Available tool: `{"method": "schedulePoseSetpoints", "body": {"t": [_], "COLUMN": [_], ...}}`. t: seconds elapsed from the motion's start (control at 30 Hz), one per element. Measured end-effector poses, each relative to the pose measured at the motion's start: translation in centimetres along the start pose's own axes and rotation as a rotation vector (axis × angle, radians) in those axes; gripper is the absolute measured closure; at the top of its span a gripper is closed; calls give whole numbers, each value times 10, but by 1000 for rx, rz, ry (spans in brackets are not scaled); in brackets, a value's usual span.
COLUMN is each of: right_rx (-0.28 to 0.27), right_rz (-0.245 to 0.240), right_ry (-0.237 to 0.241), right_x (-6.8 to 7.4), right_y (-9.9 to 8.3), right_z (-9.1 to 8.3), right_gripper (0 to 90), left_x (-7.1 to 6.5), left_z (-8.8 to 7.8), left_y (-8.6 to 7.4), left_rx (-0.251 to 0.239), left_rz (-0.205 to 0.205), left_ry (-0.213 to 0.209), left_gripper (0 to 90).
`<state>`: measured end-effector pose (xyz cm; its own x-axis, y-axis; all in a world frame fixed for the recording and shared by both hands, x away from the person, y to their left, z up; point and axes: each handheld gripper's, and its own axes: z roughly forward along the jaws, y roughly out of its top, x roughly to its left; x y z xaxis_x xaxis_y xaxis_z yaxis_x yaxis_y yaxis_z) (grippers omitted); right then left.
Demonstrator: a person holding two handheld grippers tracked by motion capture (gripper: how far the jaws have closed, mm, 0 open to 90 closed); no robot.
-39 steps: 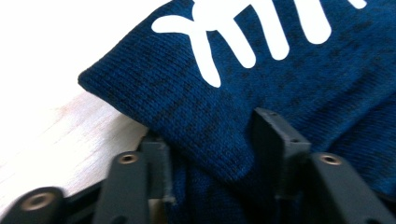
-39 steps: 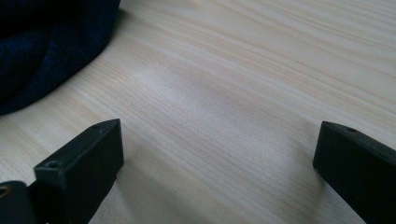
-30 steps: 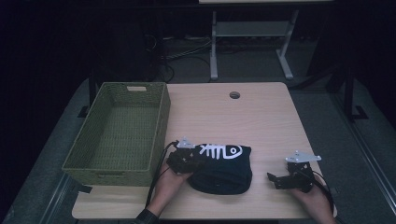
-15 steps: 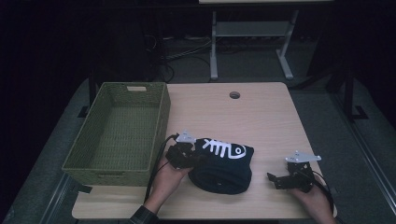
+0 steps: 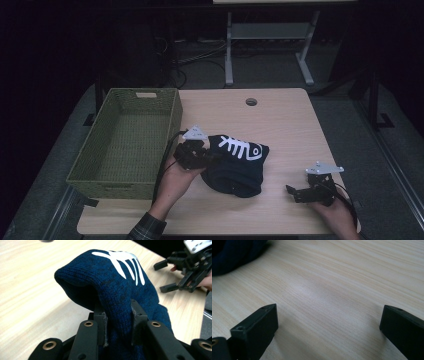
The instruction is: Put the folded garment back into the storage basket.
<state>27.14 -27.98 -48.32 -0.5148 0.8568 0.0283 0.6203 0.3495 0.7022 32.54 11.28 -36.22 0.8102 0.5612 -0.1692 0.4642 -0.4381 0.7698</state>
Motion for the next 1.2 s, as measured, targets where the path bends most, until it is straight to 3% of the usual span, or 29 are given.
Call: {"method": "schedulePoseSetpoints", "body": {"t": [0.6, 1.2], "right_rx": [0, 0], "right_rz": [-2, 1], "right_ry": [0, 1], "right_x": [0, 0], "right_y": [0, 0], "right_z": [0, 0], "right_gripper": [12, 12], "left_x": [19, 34], "left_z": [-27, -76], "left_y": [30, 43], "left_rx": [-33, -75], "left_rz": [12, 23], "left_ry": [-54, -1], "left_gripper": [724, 724]}}
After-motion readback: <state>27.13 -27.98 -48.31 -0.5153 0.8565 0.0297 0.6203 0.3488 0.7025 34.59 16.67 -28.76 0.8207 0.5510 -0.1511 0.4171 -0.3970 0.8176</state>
